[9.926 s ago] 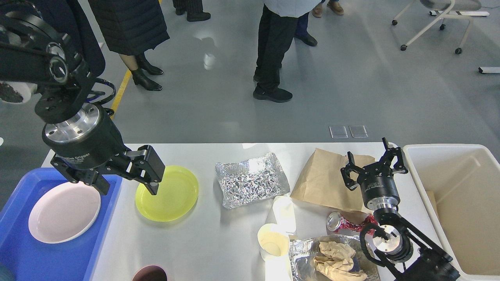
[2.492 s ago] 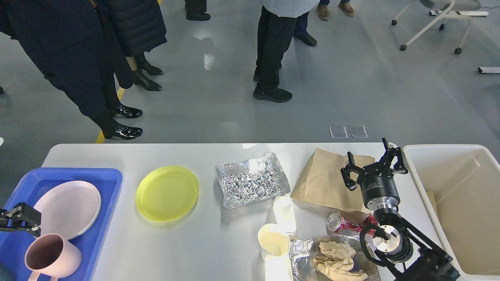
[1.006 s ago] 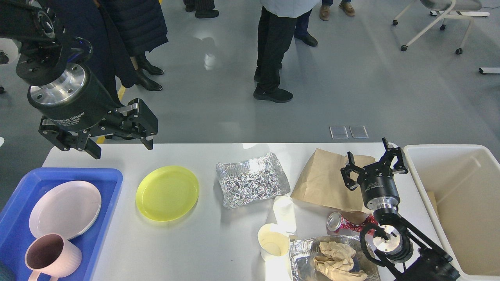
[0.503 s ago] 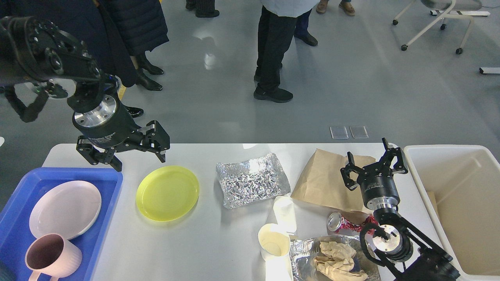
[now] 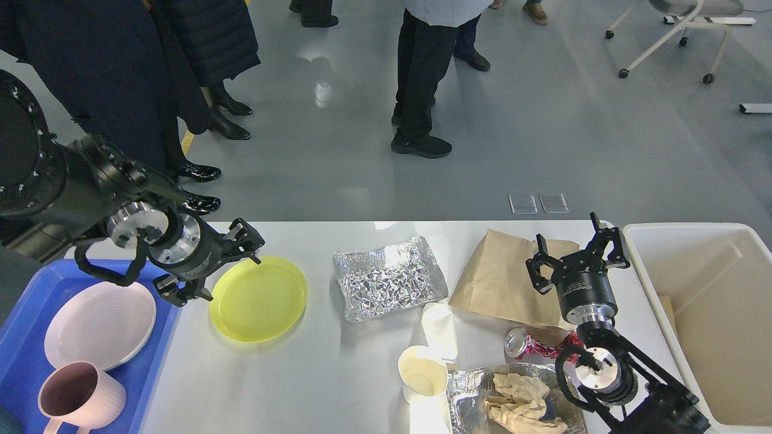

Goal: Tidy desktop
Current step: 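Move the left gripper down to the rim of the yellow plate, then close the left gripper on the yellow plate rim nearest the tray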

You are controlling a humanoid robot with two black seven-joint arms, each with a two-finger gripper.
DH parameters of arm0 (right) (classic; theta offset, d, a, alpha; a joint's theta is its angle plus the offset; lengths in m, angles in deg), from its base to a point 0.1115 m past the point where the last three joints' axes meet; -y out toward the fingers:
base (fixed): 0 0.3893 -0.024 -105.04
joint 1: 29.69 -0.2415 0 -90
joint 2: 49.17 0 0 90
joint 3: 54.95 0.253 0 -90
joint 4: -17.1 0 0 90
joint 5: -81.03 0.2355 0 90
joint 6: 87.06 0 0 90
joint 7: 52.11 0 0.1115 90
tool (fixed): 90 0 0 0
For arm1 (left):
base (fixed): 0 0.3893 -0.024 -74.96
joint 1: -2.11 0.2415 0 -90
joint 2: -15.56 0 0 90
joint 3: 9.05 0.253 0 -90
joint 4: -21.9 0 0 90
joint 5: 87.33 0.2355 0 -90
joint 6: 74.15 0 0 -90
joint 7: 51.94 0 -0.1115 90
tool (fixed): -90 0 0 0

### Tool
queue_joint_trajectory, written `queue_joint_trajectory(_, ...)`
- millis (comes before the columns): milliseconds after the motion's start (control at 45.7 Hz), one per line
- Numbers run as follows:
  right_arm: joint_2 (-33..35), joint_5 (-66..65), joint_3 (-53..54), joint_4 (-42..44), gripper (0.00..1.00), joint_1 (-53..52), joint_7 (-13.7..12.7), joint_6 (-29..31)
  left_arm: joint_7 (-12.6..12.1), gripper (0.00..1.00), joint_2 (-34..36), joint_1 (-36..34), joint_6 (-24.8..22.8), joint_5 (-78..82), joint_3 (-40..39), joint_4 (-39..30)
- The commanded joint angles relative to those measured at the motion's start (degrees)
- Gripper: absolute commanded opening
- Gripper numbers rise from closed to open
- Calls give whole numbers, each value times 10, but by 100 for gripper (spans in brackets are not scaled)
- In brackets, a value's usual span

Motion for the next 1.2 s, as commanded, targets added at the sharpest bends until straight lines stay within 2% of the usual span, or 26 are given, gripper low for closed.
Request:
queue_joint_trajectory(0,0,0,0,0,100,0,0,0,-22,95,-4,53,94,-6,-61,0)
queue_joint_trajectory(240,0,0,0,0,100,0,0,0,-14,95,-7,125,185,-7,-76,11)
queue_joint_trajectory(350,0,0,0,0,100,0,0,0,-21,94,7,151,190,-13,-91,37)
queue_joint_trajectory(525,0,0,0,0,100,0,0,0,-16,94,38,200,191,-15,-119,76)
queue_joint_trajectory(678,0,0,0,1,100,0,0,0,-14,94,74,249,184,-13,-186,94)
queue_joint_trajectory(896,0,0,0,1,100,0,0,0,-17,93,84,269,167,-7,-202,137)
queue_joint_trajectory(1071,0,0,0,1,100,0,0,0,-15,87,88,271,167,-6,-203,142)
queue_joint_trajectory(1181,0,0,0,1,100,0,0,0,-15,77,88,284,167,-12,-209,151)
